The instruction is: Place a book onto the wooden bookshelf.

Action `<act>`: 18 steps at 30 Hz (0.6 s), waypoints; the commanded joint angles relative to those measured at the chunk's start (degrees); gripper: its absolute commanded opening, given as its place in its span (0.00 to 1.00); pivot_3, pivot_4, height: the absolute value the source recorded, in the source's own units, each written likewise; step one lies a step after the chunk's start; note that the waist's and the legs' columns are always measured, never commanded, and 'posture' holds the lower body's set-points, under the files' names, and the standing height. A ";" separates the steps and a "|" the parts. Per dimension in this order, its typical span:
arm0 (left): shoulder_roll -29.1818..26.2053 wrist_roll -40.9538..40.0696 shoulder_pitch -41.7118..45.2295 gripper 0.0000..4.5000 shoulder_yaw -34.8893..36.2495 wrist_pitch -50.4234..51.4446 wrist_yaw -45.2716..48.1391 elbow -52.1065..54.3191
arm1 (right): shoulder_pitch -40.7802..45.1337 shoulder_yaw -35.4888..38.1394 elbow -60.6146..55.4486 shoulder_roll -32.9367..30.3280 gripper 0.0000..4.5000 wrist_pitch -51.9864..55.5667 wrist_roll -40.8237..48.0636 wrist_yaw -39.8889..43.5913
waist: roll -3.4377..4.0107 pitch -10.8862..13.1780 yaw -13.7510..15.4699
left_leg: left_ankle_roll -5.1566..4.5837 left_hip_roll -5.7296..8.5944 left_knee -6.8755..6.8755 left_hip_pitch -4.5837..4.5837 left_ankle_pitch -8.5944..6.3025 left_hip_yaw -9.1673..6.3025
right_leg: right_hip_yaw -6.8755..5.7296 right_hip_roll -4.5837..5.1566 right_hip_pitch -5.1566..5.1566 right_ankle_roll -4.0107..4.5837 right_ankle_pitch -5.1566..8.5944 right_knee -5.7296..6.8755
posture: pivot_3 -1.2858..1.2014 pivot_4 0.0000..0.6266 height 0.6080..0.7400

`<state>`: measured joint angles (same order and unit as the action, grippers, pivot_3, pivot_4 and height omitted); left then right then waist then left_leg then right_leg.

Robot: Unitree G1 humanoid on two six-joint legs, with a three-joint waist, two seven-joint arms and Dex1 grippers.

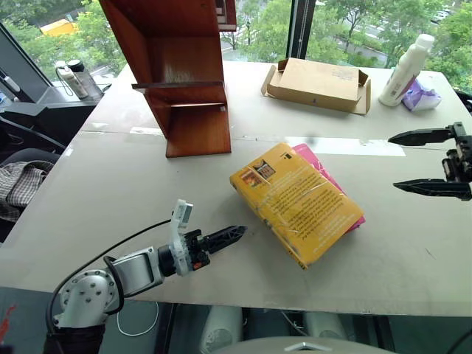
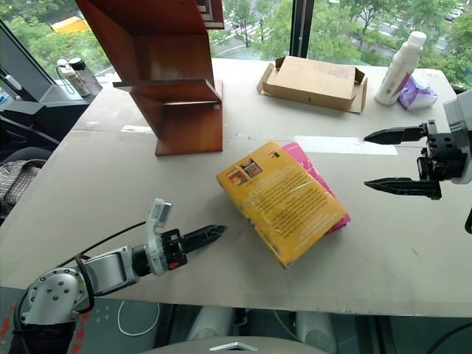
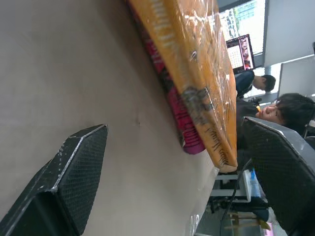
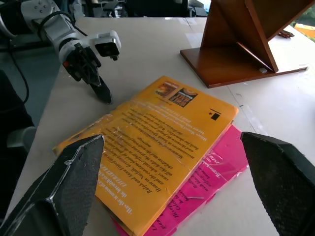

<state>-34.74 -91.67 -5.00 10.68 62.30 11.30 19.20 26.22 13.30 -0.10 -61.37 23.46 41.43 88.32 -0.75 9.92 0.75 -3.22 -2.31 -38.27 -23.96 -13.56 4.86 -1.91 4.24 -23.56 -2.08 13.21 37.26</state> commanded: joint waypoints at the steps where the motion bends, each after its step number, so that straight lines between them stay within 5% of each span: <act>1: 2.13 -6.72 0.53 1.00 -0.95 -1.95 -4.98 0.13 | 0.44 0.57 -2.66 0.37 0.98 -0.16 1.82 3.14 | 0.00 0.00 0.00 | 0.00 0.01 0.00 0.00 0.00 0.00 | 0.00 0.03 0.00 0.01 0.00 0.00 | 0.52 0.24 0.95; 14: 17.22 -2.28 12.74 1.00 -10.80 -4.19 -10.54 -11.70 | -4.46 4.00 -7.96 -0.56 0.98 4.12 5.02 0.80 | 0.01 -0.02 0.11 | -0.04 0.16 -0.09 -0.02 0.03 0.03 | -0.06 0.17 0.08 0.04 -0.05 0.02 | 0.52 0.24 0.95; 18: 19.81 -0.43 13.49 0.76 -11.30 -3.64 -9.68 -12.95 | -4.85 4.85 -8.70 -1.52 1.00 5.55 5.92 0.41 | 0.02 -0.03 0.09 | -0.05 0.16 -0.09 -0.02 0.03 0.02 | -0.06 0.08 0.08 0.04 -0.05 0.02 | 0.52 0.24 0.95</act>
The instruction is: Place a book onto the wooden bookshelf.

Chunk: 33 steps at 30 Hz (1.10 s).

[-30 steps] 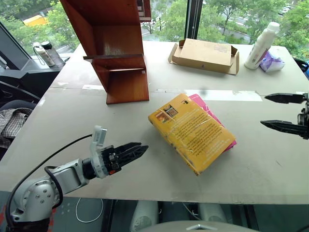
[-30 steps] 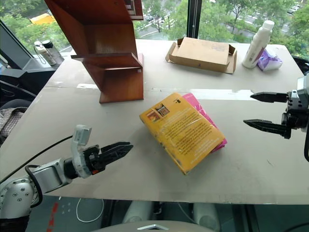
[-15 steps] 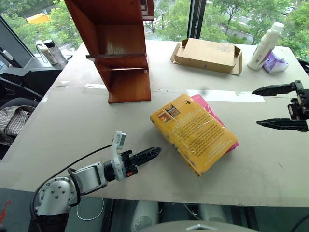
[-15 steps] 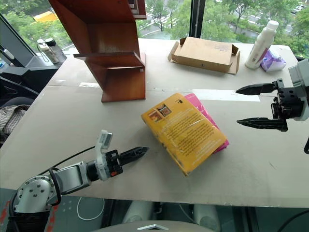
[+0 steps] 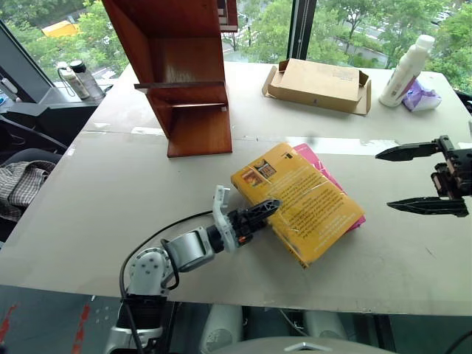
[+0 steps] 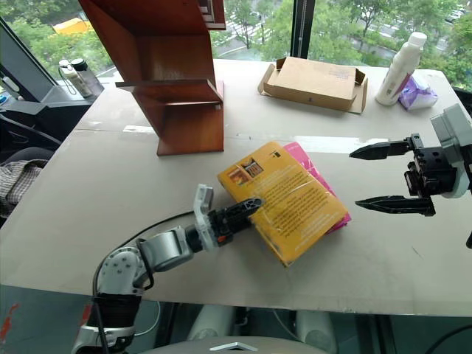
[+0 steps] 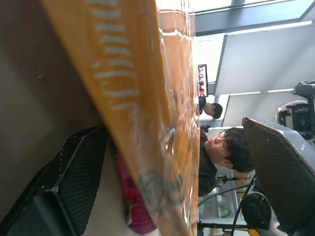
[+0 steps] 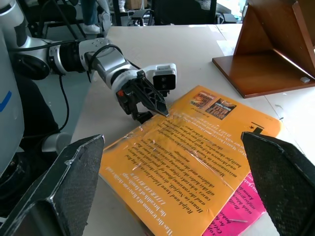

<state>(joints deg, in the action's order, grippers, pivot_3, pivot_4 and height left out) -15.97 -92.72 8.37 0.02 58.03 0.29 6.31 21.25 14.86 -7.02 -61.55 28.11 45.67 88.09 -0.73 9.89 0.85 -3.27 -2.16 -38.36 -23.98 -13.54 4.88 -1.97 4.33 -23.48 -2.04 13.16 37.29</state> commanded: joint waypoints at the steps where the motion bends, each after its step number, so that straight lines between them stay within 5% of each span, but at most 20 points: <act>1: 1.31 1.17 -0.03 0.66 -0.73 0.81 1.72 0.00 | 0.22 3.38 -1.89 -1.49 1.00 1.15 1.84 0.56 | 0.01 0.00 0.00 | 0.00 0.00 -0.01 0.00 0.00 0.00 | 0.01 -0.02 0.00 0.00 0.00 0.00 | 0.52 0.24 0.95; 8: 1.48 2.87 -1.48 0.05 1.51 0.16 5.08 2.58 | 0.11 3.39 -2.17 -0.47 1.00 1.32 1.82 -0.63 | 0.00 0.00 0.02 | 0.00 0.00 -0.02 0.00 0.00 0.00 | 0.02 -0.06 0.01 -0.01 0.00 -0.01 | 0.52 0.24 0.95; 15: -7.08 7.04 -4.15 0.04 7.80 -1.77 13.73 13.31 | 1.40 1.98 -0.20 2.40 1.00 -0.56 0.28 -2.10 | -0.02 0.03 -0.18 | 0.02 -0.12 0.03 0.00 -0.01 -0.02 | 0.03 -0.18 -0.07 0.01 0.00 0.00 | 0.52 0.24 0.95; 25: -35.34 33.17 -5.63 0.04 15.14 -14.49 39.26 29.26 | 4.86 1.32 6.22 9.03 1.00 -5.95 -3.66 -5.26 | -0.15 0.17 0.00 | 0.29 -0.05 0.11 -0.16 -0.16 0.05 | -0.12 0.01 -0.15 0.07 -0.04 -0.41 | 0.52 0.24 0.95; 29: -45.37 43.78 1.98 0.04 20.04 -21.34 42.41 32.05 | 8.95 5.54 12.42 13.08 1.00 -9.02 -3.47 -12.30 | -0.34 0.27 -0.14 | 0.46 -0.06 0.03 -0.74 -0.04 -0.15 | -0.27 0.05 -0.50 0.09 -0.08 -0.45 | 0.52 0.24 0.95; 33: -54.16 55.90 13.40 0.04 16.77 -27.22 43.21 29.90 | 11.50 9.68 16.24 15.77 1.00 -10.07 -1.59 -16.40 | -0.18 0.34 0.13 | 0.27 -0.04 0.08 -0.79 0.13 -0.13 | -0.43 -0.23 -0.57 0.13 -0.10 -0.45 | 0.52 0.24 0.95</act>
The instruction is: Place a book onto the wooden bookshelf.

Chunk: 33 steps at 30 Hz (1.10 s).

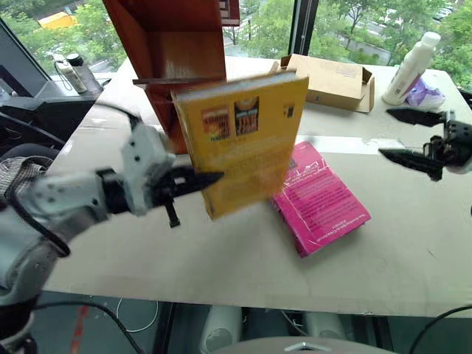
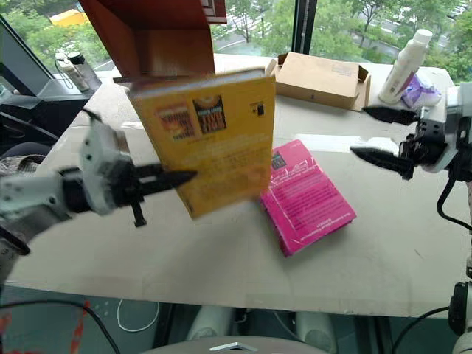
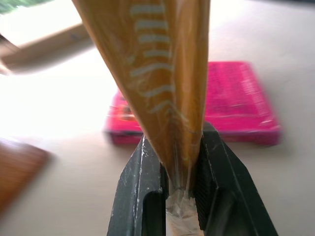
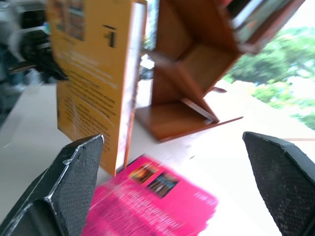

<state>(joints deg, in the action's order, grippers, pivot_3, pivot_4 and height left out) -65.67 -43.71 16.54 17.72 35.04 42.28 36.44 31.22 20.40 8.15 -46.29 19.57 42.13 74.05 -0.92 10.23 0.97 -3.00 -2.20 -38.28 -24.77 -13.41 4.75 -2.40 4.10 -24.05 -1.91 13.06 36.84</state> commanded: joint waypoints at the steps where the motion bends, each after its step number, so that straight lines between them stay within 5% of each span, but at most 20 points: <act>1: -6.52 9.03 7.75 0.04 -1.86 -4.87 1.58 -0.82 | 1.73 4.71 1.31 1.03 1.00 -1.64 2.26 -2.81 | -0.02 0.03 -0.08 | -0.01 0.00 0.02 -0.01 0.00 0.02 | -0.03 -0.07 0.00 -0.01 0.00 0.00 | 0.52 0.24 0.95; 5: -13.09 17.15 21.35 0.04 -7.83 -8.55 4.00 -5.18 | 1.28 5.93 0.52 2.70 1.00 -1.13 3.65 -3.82 | 0.02 0.09 -0.29 | -0.02 0.00 0.06 -0.02 0.00 0.20 | 0.01 -0.24 -0.02 -0.36 -0.08 -0.07 | 0.52 0.24 0.95; 13: -13.30 25.04 47.77 0.04 -18.54 -4.50 9.52 -12.82 | -0.70 6.20 -0.43 4.50 1.00 -2.16 3.15 -5.42 | 0.07 0.14 -0.26 | -0.02 0.03 0.00 0.00 0.00 0.31 | 0.11 -0.45 -0.03 -0.57 0.00 0.04 | 0.52 0.24 0.95; 19: -17.07 41.24 50.68 0.04 -27.48 -10.44 18.39 -22.91 | 1.10 4.56 1.04 6.56 1.00 -4.25 2.11 -5.71 | 0.13 0.17 -0.72 | -0.05 0.01 -0.03 0.14 -0.01 0.34 | 0.19 -0.52 -0.03 -0.76 0.11 0.24 | 0.52 0.24 0.95; 24: -13.14 56.03 53.31 0.04 -37.51 -10.45 25.83 -31.61 | 1.28 4.81 1.46 7.06 1.00 -5.52 1.66 -5.80 | 0.10 0.20 -0.32 | -0.10 0.01 -0.14 0.10 -0.03 0.58 | 0.20 -0.55 -0.18 -0.75 0.13 0.68 | 0.52 0.24 0.95; 33: 4.94 73.68 64.43 0.04 -49.70 -14.41 31.84 -51.49 | -1.00 5.69 -0.39 7.68 1.00 -6.51 2.10 -6.79 | 0.20 0.13 -0.18 | -0.10 -0.03 -0.45 0.45 0.01 0.59 | 0.31 -0.60 -0.02 -0.73 0.16 1.23 | 0.52 0.24 0.95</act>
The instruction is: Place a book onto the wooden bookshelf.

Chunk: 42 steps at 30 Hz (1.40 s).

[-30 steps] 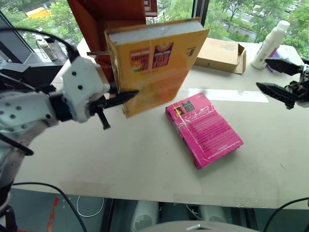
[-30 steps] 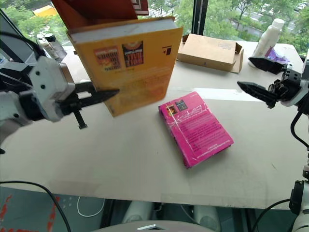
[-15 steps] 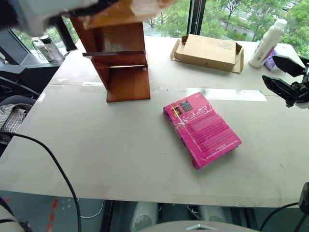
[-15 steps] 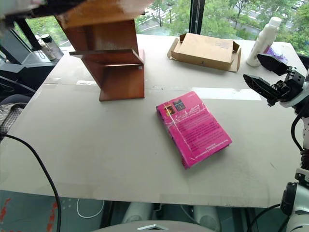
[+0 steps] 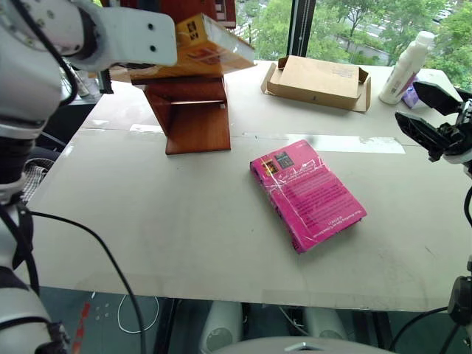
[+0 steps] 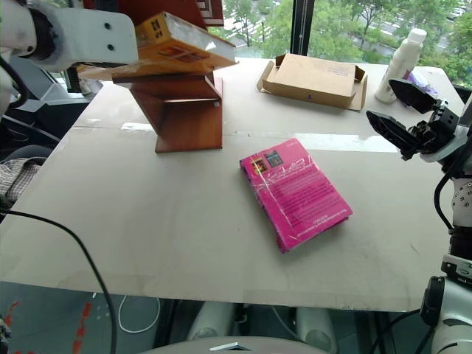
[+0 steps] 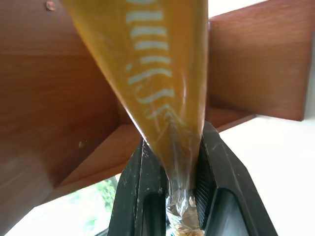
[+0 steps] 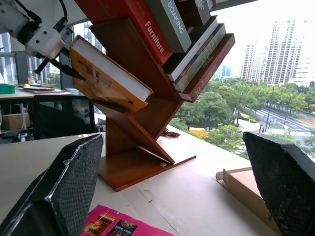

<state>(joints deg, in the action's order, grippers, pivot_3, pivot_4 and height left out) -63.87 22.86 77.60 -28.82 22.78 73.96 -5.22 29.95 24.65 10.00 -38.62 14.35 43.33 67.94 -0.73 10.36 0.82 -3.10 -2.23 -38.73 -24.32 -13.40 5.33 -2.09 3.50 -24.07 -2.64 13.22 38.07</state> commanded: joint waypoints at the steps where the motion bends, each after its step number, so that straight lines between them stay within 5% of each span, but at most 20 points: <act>1: 4.52 8.93 4.71 0.04 -4.30 -4.16 0.27 -12.69 | 0.12 1.43 -2.44 0.13 1.00 -1.35 0.89 -0.79 | 0.02 -0.01 -0.09 | 0.00 -0.01 -0.01 0.15 0.00 0.02 | 0.03 0.00 0.12 0.15 0.08 0.02 | 0.52 0.24 0.95; 10: 13.61 15.60 9.44 0.04 -7.52 -15.79 -3.20 -33.52 | -3.21 2.61 -5.86 -0.86 1.00 -0.01 2.24 -1.07 | 0.33 -0.18 -1.19 | 0.00 -0.11 0.15 0.54 -0.01 0.01 | 0.50 -0.13 0.15 0.06 0.02 0.15 | 0.52 0.24 0.95; 15: 15.45 14.04 10.21 0.59 -3.17 -17.69 -6.52 -35.21 | -5.00 3.57 -8.52 -2.72 1.00 1.95 3.92 -0.78 | 0.33 -0.16 -1.61 | -0.01 -0.21 0.15 0.44 -0.01 0.07 | 0.59 -0.11 0.01 0.10 0.04 0.19 | 0.52 0.24 0.95; 19: 11.85 6.70 7.11 0.99 5.40 -10.54 2.61 -20.98 | -6.41 4.34 -11.52 -3.96 1.00 3.60 5.74 -1.40 | 0.16 -0.06 -1.60 | 0.00 -0.26 0.18 0.10 -0.02 0.06 | 0.57 -0.07 -0.24 0.22 -0.15 0.15 | 0.52 0.24 0.95; 24: 9.44 -2.70 0.70 0.99 14.51 5.11 11.84 -3.92 | -6.81 4.82 -12.17 -4.45 1.00 4.14 6.45 -1.68 | 0.12 -0.04 -1.48 | 0.23 -0.24 0.01 -0.71 0.13 0.10 | 0.55 -0.03 -0.84 0.15 -0.15 -0.01 | 0.52 0.24 0.95; 34: 9.16 -21.08 -13.99 0.99 32.13 35.41 8.84 24.96 | -5.37 4.51 -11.19 -5.55 1.00 4.45 6.53 -1.33 | 0.05 0.00 -1.43 | -0.01 -0.13 -0.09 -0.62 -0.02 -0.03 | 0.50 0.02 -0.68 -0.01 -0.10 0.00 | 0.52 0.24 0.95; 37: 14.08 -27.73 -17.21 0.99 37.33 47.78 4.91 34.44 | -5.40 4.42 -10.26 -6.59 1.00 4.85 5.97 -1.17 | 0.05 0.00 -1.41 | -0.04 -0.12 -0.22 -0.45 -0.04 -0.14 | 0.46 0.02 -0.43 -0.20 -0.02 0.03 | 0.52 0.24 0.95; 42: 35.94 -34.18 -25.28 0.99 44.23 56.57 -8.74 48.37 | -7.90 4.20 -6.80 -8.90 1.00 4.27 1.54 -2.05 | 0.00 -0.02 -1.08 | -0.05 -0.05 -0.49 -0.34 -0.04 -0.55 | 0.33 -0.09 0.01 -0.15 -0.06 -0.02 | 0.52 0.24 0.95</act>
<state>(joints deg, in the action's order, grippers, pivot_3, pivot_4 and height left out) -30.39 -9.26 54.71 14.15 76.74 69.65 38.30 22.80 27.69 2.53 -45.83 19.40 46.43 66.32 -0.73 10.35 -0.26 -3.15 -2.24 -39.21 -24.59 -13.44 4.77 -1.72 3.42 -23.97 -2.77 13.15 38.01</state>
